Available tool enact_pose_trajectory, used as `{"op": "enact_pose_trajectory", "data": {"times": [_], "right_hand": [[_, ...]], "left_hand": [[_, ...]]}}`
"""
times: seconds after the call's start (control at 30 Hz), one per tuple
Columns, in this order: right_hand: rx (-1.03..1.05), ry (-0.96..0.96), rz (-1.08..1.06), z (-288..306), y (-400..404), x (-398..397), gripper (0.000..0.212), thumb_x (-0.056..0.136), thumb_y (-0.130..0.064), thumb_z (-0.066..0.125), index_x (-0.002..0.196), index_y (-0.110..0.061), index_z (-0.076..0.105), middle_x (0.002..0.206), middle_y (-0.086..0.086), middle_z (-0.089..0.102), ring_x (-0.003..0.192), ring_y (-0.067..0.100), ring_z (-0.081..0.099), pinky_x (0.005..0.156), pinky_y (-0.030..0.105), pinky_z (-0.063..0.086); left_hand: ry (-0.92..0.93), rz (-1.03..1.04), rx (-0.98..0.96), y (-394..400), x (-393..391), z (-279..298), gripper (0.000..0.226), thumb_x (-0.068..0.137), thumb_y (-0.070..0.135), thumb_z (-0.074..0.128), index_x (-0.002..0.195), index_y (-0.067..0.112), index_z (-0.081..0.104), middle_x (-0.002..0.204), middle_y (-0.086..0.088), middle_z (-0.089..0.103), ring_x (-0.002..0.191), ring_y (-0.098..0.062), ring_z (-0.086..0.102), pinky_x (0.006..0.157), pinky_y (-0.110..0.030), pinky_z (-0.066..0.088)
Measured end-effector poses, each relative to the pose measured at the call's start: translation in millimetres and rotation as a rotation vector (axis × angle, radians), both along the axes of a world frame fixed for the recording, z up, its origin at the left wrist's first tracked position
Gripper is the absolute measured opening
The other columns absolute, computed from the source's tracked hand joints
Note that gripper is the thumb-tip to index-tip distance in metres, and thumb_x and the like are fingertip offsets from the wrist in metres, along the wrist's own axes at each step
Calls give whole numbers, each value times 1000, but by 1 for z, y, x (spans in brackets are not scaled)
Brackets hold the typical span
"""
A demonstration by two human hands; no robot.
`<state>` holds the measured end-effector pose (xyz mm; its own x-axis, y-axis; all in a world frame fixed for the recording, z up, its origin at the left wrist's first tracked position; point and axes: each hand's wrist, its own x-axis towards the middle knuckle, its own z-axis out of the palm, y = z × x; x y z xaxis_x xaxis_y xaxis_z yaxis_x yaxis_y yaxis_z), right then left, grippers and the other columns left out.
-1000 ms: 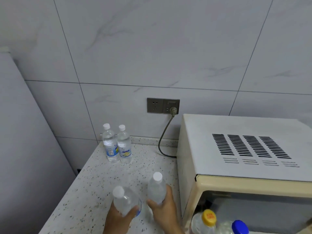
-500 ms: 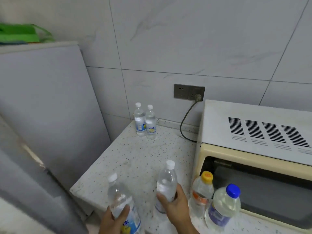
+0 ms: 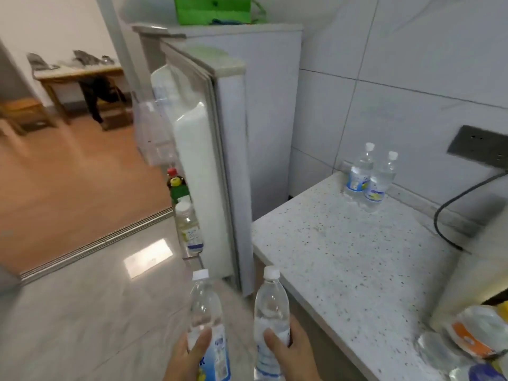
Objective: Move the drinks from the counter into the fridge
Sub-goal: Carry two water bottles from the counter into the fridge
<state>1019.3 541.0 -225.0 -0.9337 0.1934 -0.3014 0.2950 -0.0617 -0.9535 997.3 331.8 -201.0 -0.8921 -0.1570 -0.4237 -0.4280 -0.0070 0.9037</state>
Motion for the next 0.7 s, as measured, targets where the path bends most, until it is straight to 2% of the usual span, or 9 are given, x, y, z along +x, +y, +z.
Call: {"op": "enact_pose_trajectory", "data": {"times": [0.03,0.1,0.17,0.23,0.3,0.4,0.5,0.57,0.7], "right_hand": [[6,4,29,-2,-17,-2,38,84,-10,76,120,-16,66,102,-3,77,97,11,72,85,25,57],[-24,9,87,-6,-52,-7,35,86,-4,73,120,-9,66,107,7,76,104,25,70,97,46,54],[-72,-15,154,-5,-88,-14,30,88,-5,70,118,-9,66,107,10,76,105,30,70,99,53,52],[-76,-40,217,-5,-127,-23,25,90,-10,69,115,-13,66,108,8,75,103,27,71,96,50,54],[-47,-35,258,-5,-163,-32,23,90,-15,70,112,-18,67,110,3,75,102,21,71,94,43,57],[-17,-23,331,-4,-215,-50,22,91,-22,70,112,-19,65,106,4,74,100,23,70,92,42,57],[-10,-17,374,-2,-260,-68,23,91,-27,70,112,-19,63,103,6,74,92,20,73,80,32,60],[-18,-14,403,1,-287,-80,26,90,-30,69,113,-18,62,101,7,75,90,21,74,77,33,61],[-53,-12,440,8,-331,-102,32,89,-35,71,114,-17,62,101,7,75,91,24,74,79,37,62]], "left_hand": [[-16,39,-6,-18,5,-1,12,94,22,62,106,23,64,93,8,69,85,-12,63,64,-12,45],[-52,96,16,-57,14,-4,14,94,23,62,107,24,61,86,2,67,67,-9,64,56,-12,48],[-81,156,107,-93,19,-7,17,93,18,63,109,23,59,93,-10,71,77,-20,72,69,-29,57],[-104,226,180,-128,22,-10,21,91,19,65,109,26,59,96,-10,74,85,-33,72,77,-48,57],[-101,278,203,-159,20,-11,25,88,23,68,110,30,59,95,-9,76,83,-36,73,75,-52,58],[-82,307,197,-203,12,-9,37,77,39,73,111,38,59,93,-4,77,80,-31,75,65,-44,60],[-34,321,168,-243,4,-4,33,81,43,69,112,41,58,89,4,77,76,-27,76,57,-39,60],[-4,318,151,-267,-2,1,34,77,50,65,110,45,57,88,8,77,75,-22,76,53,-34,58],[52,307,140,-307,-16,9,49,71,58,61,117,41,55,95,3,76,81,-21,75,56,-29,58]]}}
